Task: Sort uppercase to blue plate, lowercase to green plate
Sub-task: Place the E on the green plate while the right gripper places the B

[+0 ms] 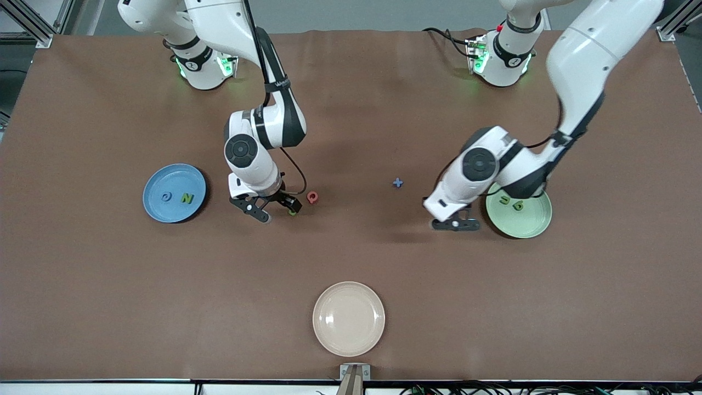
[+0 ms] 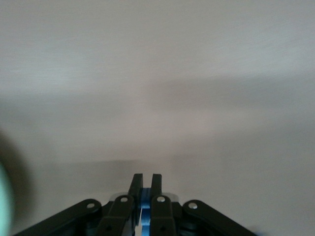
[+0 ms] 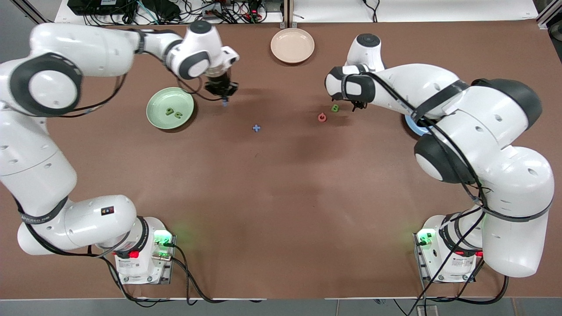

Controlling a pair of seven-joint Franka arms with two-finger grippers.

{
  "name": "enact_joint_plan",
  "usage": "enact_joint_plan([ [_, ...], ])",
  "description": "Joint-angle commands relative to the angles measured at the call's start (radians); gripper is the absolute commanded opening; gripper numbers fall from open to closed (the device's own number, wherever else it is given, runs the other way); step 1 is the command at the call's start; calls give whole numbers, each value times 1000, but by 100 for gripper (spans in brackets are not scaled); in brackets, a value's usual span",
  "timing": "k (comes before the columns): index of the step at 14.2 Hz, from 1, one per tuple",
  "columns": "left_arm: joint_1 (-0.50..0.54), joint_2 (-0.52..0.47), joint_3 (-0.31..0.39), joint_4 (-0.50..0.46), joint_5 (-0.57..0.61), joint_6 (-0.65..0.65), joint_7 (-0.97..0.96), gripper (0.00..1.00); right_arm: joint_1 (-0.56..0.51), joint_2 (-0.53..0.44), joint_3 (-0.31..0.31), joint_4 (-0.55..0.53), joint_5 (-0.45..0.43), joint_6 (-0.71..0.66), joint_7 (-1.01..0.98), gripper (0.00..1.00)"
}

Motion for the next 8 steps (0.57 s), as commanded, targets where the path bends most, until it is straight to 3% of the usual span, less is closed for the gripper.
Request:
enact_joint_plan([
  [1, 128, -100, -38, -125, 15, 7, 132, 0, -25, 52, 49, 42, 27, 55, 42, 94],
  [5, 277, -178, -44, -211, 15, 13, 362, 0, -49, 69, 75, 70, 27, 53, 43, 82],
  [8, 372, -202, -46, -239, 15, 17, 529, 1, -55, 72, 77, 70, 27, 50, 43, 65],
])
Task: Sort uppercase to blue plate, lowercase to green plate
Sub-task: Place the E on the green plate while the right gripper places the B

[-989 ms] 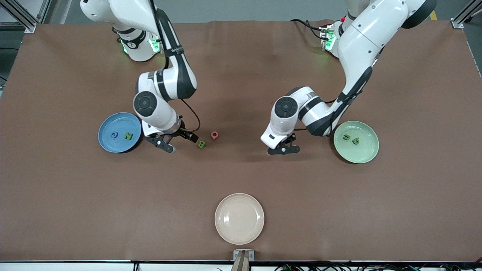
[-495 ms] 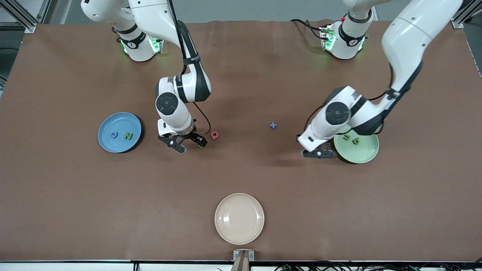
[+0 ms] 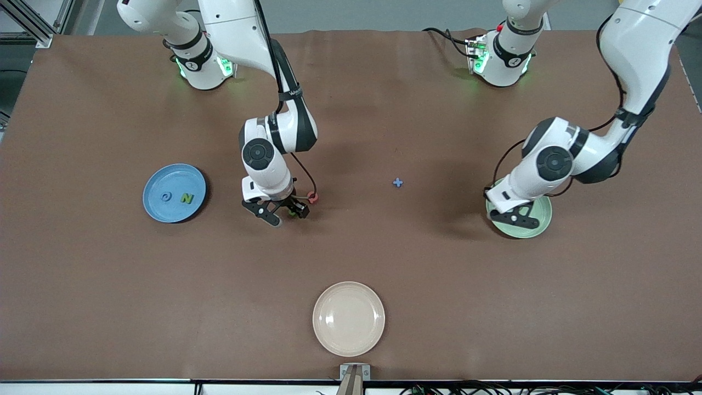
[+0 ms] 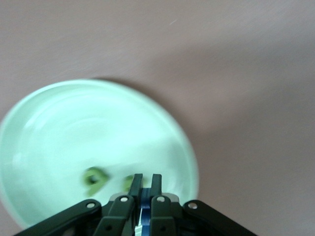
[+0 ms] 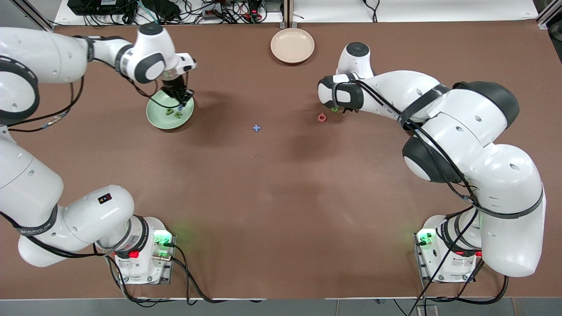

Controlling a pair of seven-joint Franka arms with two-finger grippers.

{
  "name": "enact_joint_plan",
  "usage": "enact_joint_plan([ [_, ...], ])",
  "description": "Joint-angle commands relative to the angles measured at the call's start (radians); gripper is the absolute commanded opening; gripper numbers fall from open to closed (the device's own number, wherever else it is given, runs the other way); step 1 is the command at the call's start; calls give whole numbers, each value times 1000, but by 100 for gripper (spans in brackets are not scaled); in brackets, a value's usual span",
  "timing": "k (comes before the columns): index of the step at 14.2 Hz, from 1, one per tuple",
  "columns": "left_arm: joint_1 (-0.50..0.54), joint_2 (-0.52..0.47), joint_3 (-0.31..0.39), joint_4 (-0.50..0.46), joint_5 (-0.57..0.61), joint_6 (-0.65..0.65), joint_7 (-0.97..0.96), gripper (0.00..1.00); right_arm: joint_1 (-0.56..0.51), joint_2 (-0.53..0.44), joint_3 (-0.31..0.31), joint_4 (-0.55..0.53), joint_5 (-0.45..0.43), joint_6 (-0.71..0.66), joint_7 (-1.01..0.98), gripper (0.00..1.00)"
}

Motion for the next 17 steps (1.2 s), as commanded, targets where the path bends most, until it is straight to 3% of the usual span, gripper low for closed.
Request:
enact_joint_plan([
  [1, 76, -54, -15, -50, 13, 16, 122, 1, -24, 8, 16, 18, 18, -5, 6, 59],
  [4, 138, -50, -17, -50, 48, 17, 219, 1, -24, 9, 16, 19, 17, -6, 6, 42],
  [9, 168, -10, -15, -48, 82, 65, 227, 1, -24, 17, 27, 19, 17, 0, 6, 30],
  [12, 168, -4, -14, -47, 84, 72, 228, 5, -22, 22, 27, 19, 17, 0, 6, 14],
  [13, 168, 1, -14, -48, 84, 72, 230, 11, -22, 20, 27, 19, 15, -8, 1, 4],
  [16, 168, 1, -14, -48, 90, 72, 230, 81, -31, 5, 10, 16, 0, -66, -39, 0],
  [17, 168, -1, -15, -47, 90, 72, 230, 89, -31, -6, -22, 16, 0, -122, -74, 0],
])
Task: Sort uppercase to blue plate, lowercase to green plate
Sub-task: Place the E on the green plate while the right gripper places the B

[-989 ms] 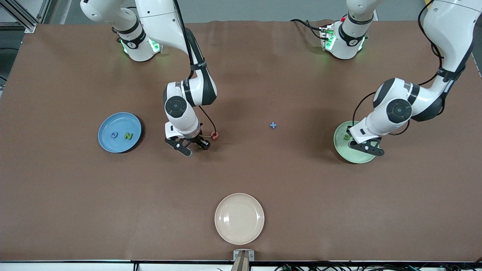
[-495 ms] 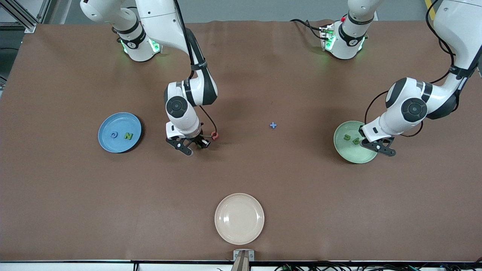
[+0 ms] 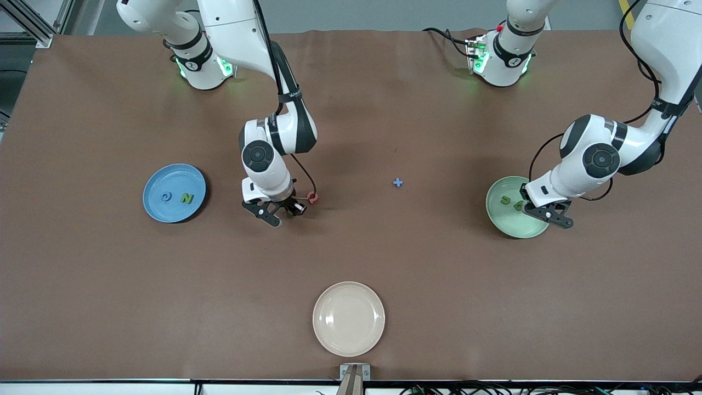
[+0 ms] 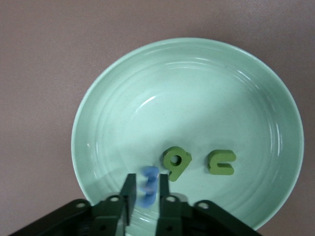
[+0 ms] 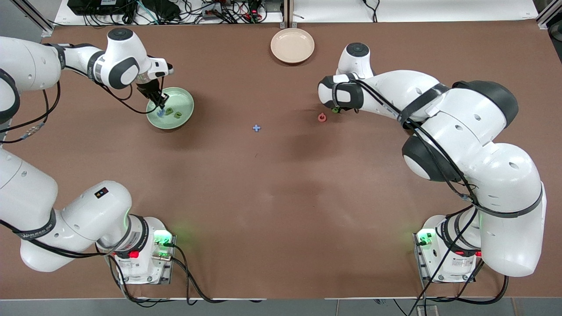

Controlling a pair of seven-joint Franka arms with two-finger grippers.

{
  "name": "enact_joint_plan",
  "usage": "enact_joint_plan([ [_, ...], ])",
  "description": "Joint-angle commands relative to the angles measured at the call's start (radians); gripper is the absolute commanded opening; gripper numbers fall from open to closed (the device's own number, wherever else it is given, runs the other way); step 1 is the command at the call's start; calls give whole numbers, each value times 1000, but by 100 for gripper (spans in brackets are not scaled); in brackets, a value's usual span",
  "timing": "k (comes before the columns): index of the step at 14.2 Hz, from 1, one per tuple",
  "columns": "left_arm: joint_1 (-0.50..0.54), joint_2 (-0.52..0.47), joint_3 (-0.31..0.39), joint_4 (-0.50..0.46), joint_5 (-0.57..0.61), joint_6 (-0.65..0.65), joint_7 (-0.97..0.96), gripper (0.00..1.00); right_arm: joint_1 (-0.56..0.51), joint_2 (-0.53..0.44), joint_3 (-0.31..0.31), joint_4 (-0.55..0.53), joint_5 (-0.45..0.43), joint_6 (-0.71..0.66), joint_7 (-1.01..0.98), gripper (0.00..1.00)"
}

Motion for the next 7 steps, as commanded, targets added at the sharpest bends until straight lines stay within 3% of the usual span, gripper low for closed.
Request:
enact_joint_plan([
  [1, 16, -3, -15, -7, 20, 12, 7, 95, -14, -33, -71, 8, 1, -148, -113, 0],
  [5, 11, -10, -76, 1, 20, 9, -64, 99, 15, -79, -238, -26, -1, -314, -338, 0],
  [7, 7, -6, -130, 1, 20, 7, -189, 100, 83, -78, -381, -68, -8, -358, -495, 0],
])
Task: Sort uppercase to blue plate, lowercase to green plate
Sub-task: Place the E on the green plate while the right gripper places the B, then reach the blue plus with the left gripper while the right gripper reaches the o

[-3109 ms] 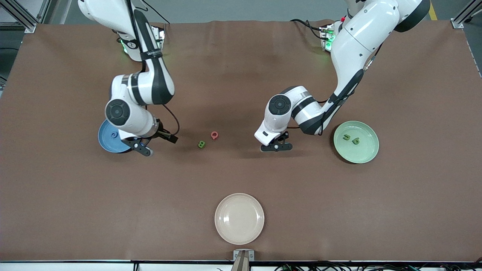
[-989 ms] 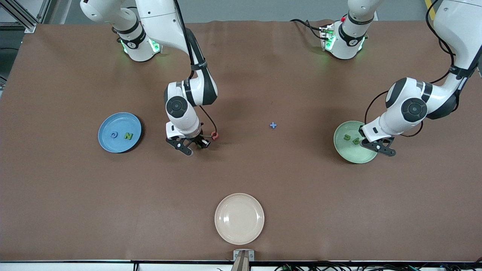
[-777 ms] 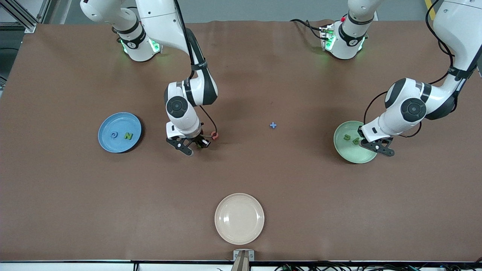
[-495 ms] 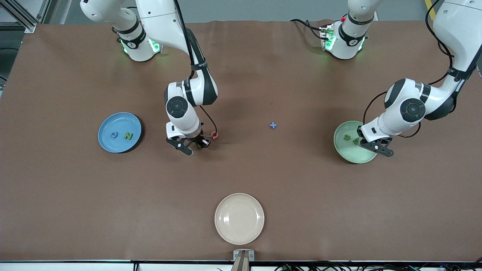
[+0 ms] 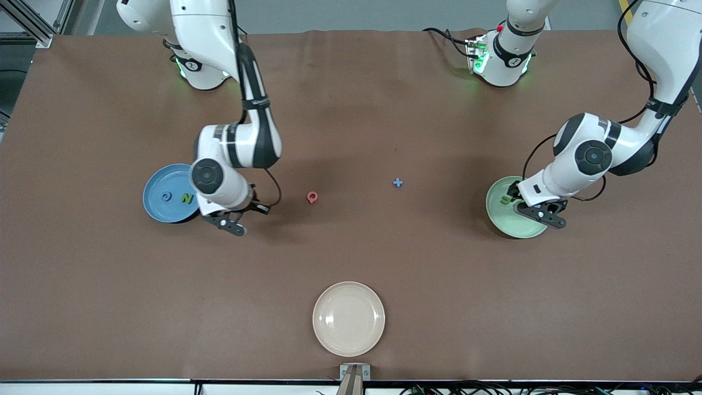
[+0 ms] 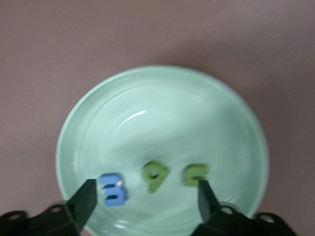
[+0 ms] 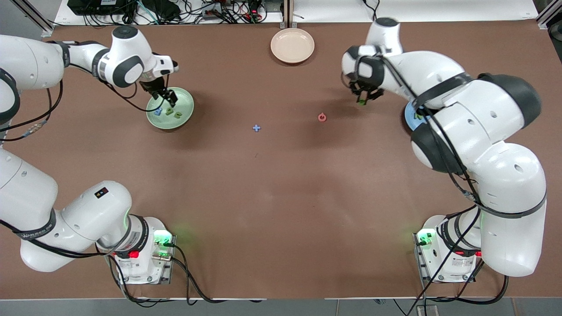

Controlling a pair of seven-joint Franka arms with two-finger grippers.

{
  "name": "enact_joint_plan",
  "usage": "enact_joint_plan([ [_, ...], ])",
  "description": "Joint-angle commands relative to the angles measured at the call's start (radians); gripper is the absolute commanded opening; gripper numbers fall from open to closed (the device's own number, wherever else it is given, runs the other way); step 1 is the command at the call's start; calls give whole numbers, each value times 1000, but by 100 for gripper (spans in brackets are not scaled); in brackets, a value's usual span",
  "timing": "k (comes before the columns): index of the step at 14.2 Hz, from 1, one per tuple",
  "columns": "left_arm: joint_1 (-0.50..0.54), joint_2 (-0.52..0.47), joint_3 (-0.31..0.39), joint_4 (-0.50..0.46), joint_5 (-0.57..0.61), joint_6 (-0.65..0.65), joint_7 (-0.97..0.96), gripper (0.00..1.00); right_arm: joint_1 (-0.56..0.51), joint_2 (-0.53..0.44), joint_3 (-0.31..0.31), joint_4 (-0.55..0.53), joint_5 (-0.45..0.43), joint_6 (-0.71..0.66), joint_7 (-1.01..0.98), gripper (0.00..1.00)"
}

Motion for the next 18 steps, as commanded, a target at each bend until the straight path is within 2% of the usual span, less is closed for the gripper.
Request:
enact_joint_plan([
  [1, -9, -3, -73, -1, 18, 0, -181, 100, 96, -33, -172, -99, -6, -34, -208, 0],
  [5, -155, -2, -90, 12, 16, -10, -399, 100, 119, -33, -324, -220, -6, -25, -495, 1],
  [9, -309, 32, -90, 46, 16, -10, -637, 100, 117, -33, -406, -301, -5, -9, -668, 5],
  [10, -356, 43, -88, 60, 15, -10, -694, 100, 116, -33, -423, -312, -5, -15, -702, 15],
  [11, -386, 62, -87, 78, 15, -10, -747, 100, 113, -33, -436, -321, -5, -18, -727, 60],
  [12, -418, 90, -85, 97, 15, -10, -804, 100, 111, -33, -440, -329, -2, -19, -730, 100],
  [15, -527, 144, -61, 143, 15, -8, -984, 100, 117, -33, -443, -334, 6, -20, -727, 100],
  [17, -620, 158, 2, 164, 16, -8, -1021, 100, 128, -33, -443, -332, 17, -26, -713, 100],
  [18, -678, 167, 48, 178, 16, -8, -1024, 100, 142, -33, -443, -332, 50, -31, -695, 100],
])
